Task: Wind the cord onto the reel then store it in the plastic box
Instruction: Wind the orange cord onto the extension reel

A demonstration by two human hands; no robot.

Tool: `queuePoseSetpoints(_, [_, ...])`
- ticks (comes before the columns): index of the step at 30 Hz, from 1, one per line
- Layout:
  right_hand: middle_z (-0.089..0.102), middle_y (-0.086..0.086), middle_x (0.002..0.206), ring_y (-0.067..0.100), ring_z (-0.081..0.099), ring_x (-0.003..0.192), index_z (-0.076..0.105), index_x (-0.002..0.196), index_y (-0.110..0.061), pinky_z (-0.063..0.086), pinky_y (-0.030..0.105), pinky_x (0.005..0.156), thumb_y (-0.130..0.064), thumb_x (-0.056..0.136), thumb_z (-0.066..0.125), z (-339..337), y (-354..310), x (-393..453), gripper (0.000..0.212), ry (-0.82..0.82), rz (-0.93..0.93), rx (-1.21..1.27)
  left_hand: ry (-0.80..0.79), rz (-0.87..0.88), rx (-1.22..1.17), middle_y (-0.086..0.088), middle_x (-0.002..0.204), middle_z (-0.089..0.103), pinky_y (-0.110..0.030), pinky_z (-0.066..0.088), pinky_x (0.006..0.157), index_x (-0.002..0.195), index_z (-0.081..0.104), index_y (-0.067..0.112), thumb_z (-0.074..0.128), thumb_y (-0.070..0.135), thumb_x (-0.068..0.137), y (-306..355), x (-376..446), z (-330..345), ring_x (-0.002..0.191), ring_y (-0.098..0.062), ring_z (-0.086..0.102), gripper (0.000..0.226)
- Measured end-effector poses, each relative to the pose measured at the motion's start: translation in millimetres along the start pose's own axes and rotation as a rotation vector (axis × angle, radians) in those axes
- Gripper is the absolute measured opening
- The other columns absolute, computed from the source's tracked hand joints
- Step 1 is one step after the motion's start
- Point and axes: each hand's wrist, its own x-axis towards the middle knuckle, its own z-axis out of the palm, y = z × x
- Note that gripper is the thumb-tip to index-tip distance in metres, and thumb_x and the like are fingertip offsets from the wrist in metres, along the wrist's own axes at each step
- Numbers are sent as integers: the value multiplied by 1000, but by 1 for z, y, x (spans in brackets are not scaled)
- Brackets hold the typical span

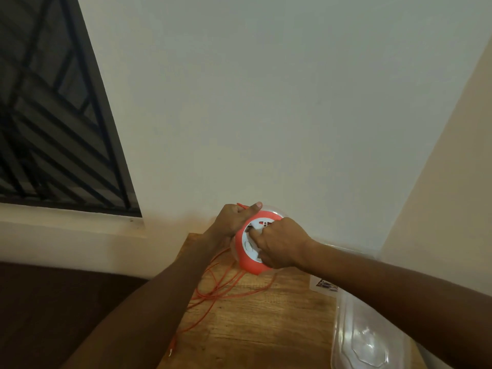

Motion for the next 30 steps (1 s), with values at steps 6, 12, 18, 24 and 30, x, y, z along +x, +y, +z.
queuePoseSetpoints(6, [68, 16, 116, 34, 70, 86, 34, 147, -13, 57, 45, 67, -48, 92, 51, 18, -11, -4, 67, 53, 130, 79, 8, -48, 27, -15, 92, 82, -45, 66, 82, 98, 78, -3, 69, 55, 92, -5, 0, 0, 83, -35, 79, 58])
queuePoseSetpoints(12, [66, 20, 109, 33, 69, 68, 60, 127, -16, 52, 35, 48, -26, 84, 72, 4, 0, -22, 46, 81, -85, -93, 29, -28, -14, -26, 92, 79, -48, 63, 81, 93, 74, -10, 71, 55, 91, -8, -2, -5, 85, -45, 77, 65])
queuePoseSetpoints(18, [25, 21, 154, 37, 66, 98, 45, 141, -31, 56, 38, 61, -17, 94, 63, -6, 17, -22, 53, -44, -410, -141, -13, -16, 70, -22, 88, 79, -48, 63, 82, 88, 76, -6, 68, 53, 94, -8, -4, -1, 80, -41, 77, 59])
queuePoseSetpoints(24, [31, 19, 153, 36, 65, 102, 40, 142, -37, 57, 36, 66, -26, 89, 69, -22, 21, -11, 61, -167, -461, -223, -56, 5, 107, -17, 72, 74, -36, 57, 68, 73, 74, 3, 69, 56, 93, -11, -2, 1, 59, -25, 70, 56])
queuePoseSetpoints(30, [47, 18, 140, 33, 62, 105, 47, 138, -37, 56, 38, 68, -32, 89, 69, -25, 10, 0, 53, -172, -489, -359, -69, 14, 78, -13, 67, 70, -39, 57, 70, 64, 71, 13, 72, 73, 76, -11, 1, 2, 62, -30, 67, 61])
